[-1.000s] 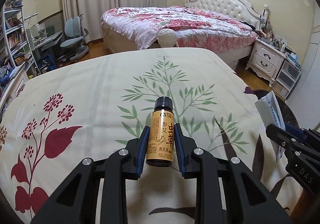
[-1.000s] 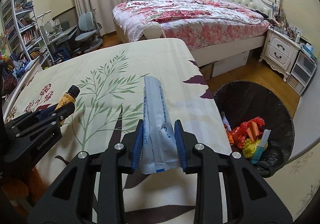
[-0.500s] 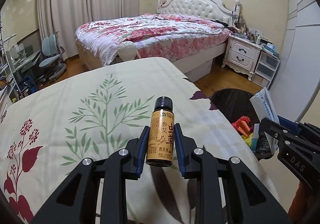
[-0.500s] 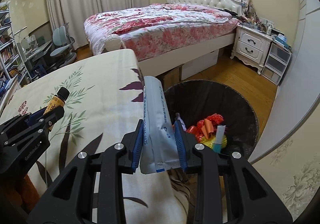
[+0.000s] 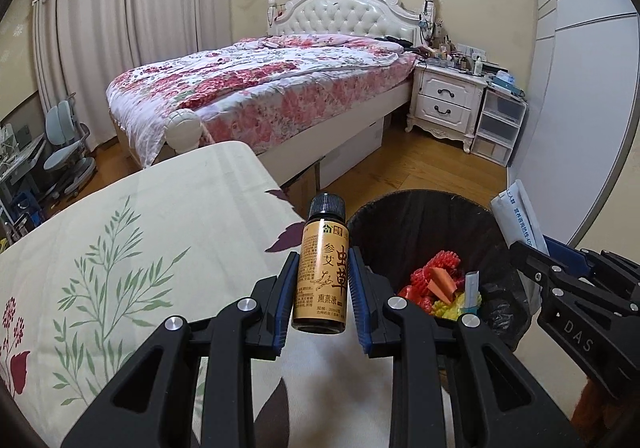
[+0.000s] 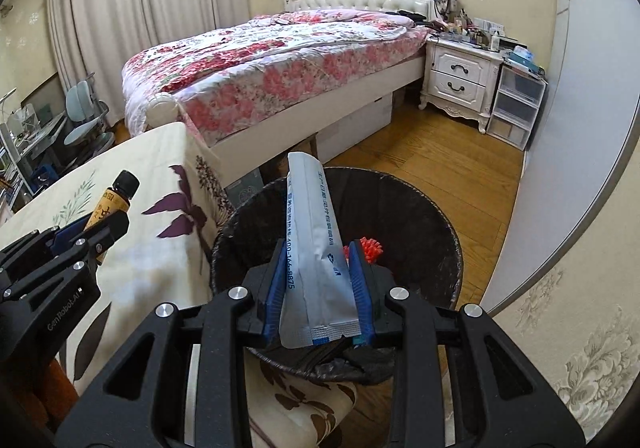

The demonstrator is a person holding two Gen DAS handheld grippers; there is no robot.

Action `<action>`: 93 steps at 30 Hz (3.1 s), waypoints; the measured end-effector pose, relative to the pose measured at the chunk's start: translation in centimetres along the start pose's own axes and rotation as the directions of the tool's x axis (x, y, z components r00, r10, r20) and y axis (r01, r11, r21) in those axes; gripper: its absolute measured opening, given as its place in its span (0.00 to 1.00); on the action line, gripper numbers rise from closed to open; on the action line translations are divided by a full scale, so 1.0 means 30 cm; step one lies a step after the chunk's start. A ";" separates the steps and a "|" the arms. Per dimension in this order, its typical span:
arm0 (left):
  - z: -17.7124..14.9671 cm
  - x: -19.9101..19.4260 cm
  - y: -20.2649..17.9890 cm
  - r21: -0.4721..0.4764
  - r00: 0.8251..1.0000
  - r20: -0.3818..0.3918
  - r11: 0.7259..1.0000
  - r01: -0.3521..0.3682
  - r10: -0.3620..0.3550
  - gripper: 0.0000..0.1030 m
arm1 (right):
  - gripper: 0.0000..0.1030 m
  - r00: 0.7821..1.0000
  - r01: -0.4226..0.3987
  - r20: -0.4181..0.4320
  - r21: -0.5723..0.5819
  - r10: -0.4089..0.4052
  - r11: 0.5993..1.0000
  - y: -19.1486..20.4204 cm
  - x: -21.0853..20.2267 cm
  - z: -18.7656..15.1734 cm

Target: Collect trash

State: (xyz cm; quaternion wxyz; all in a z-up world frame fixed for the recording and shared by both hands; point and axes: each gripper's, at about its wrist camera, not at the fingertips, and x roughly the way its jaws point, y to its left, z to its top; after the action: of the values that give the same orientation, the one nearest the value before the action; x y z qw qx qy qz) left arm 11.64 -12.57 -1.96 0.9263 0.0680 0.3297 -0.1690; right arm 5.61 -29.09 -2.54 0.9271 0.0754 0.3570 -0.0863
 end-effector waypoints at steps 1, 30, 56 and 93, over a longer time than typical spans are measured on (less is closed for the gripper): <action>0.010 0.013 -0.012 0.005 1.000 -0.002 1.000 0.002 -0.002 0.27 | 0.29 1.000 0.003 0.001 0.007 -0.003 1.000 -0.009 0.013 0.005; 0.087 0.197 -0.145 0.066 0.997 -0.066 0.997 0.032 -0.028 0.31 | 0.30 0.998 0.061 -0.040 0.081 -0.058 0.995 -0.110 0.189 0.057; 0.097 0.150 -0.094 0.038 1.000 0.004 0.999 -0.030 0.030 0.79 | 0.70 0.989 0.148 -0.002 0.096 -0.149 0.984 -0.125 0.133 0.046; -0.095 -0.227 0.067 -0.046 0.992 0.062 0.993 -0.111 0.113 0.88 | 0.89 0.987 0.122 0.099 0.023 -0.124 0.992 0.052 -0.218 -0.091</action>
State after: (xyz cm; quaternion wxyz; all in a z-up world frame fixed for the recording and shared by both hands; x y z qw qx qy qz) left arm 5.73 -8.20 0.18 0.9457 0.0613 0.2990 -0.1118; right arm -0.60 -26.34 -0.01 0.9360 0.0568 0.3134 -0.1499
